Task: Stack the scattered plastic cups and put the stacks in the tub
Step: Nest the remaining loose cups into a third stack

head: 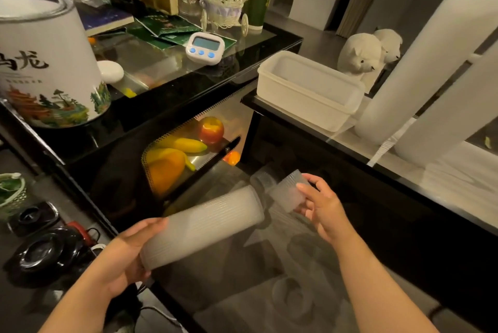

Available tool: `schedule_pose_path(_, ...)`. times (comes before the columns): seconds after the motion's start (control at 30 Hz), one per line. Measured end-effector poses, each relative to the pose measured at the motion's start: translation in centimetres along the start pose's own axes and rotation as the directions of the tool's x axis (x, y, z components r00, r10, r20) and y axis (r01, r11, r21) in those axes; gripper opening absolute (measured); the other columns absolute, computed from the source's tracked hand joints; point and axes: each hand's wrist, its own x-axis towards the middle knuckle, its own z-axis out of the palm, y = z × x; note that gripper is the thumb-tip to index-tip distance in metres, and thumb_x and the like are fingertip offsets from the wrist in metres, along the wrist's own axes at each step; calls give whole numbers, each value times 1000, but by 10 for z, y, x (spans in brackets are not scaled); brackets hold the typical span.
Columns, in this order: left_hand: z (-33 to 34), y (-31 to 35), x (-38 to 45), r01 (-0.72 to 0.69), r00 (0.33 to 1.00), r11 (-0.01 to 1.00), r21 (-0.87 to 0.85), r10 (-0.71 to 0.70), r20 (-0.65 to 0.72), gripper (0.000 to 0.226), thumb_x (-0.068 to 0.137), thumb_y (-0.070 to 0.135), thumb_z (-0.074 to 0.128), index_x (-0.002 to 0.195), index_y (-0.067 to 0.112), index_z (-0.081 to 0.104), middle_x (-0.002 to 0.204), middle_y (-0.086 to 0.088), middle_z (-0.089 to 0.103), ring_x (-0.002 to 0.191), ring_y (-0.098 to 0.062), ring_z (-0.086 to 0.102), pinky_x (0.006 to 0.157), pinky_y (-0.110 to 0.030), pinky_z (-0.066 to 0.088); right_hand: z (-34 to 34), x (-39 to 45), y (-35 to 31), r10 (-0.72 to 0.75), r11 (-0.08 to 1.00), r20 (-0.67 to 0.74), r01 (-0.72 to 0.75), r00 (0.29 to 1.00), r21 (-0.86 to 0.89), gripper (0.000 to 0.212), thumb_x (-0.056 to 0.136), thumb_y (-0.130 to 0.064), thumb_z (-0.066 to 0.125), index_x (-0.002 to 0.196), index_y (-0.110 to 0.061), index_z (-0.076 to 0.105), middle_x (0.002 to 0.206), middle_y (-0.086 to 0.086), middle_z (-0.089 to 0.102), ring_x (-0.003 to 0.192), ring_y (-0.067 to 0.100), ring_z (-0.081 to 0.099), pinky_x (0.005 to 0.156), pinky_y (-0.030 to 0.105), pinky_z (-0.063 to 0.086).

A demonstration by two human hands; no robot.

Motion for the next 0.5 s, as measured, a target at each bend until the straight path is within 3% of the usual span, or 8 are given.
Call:
schedule_pose_path(0.1, 6, 0, -3, -11, 998, 1000, -9, 11, 68, 43, 64, 50, 86, 101, 32, 74, 118, -17, 60, 98, -36, 55, 67, -35, 37, -5, -21, -14, -30, 996, 113, 20, 993, 85, 58, 85, -23, 67, 139, -32, 48, 129, 10, 56, 113, 30, 64, 91, 43, 56)
schedule_pose_path(0.23, 16, 0, -12, -47, 995, 999, -16, 49, 91, 35, 71, 44, 71, 102, 28, 73, 106, -14, 59, 87, -31, 52, 62, -31, 34, -2, -37, -21, -57, 997, 208, 46, 976, 57, 56, 86, -22, 68, 138, -35, 50, 133, 9, 53, 114, 30, 64, 99, 50, 52)
schedule_pose_path(0.4, 9, 1, -23, -61, 996, 997, -52, 64, 64, 15, 70, 39, 73, 82, 32, 79, 110, -15, 60, 92, -34, 56, 63, -34, 38, -9, -41, -33, -118, 979, 115, 96, 986, 178, 54, 76, -21, 75, 125, -21, 53, 126, 19, 59, 106, 32, 67, 90, 45, 57)
schedule_pose_path(0.5, 8, 0, -21, -53, 997, 996, -66, 57, 56, 19, 68, 39, 75, 86, 31, 79, 120, -17, 58, 100, -37, 53, 65, -37, 38, -1, -42, -34, -194, 966, 61, 179, 979, 189, 39, 81, -9, 72, 114, -16, 52, 120, 19, 63, 90, 28, 68, 88, 44, 57)
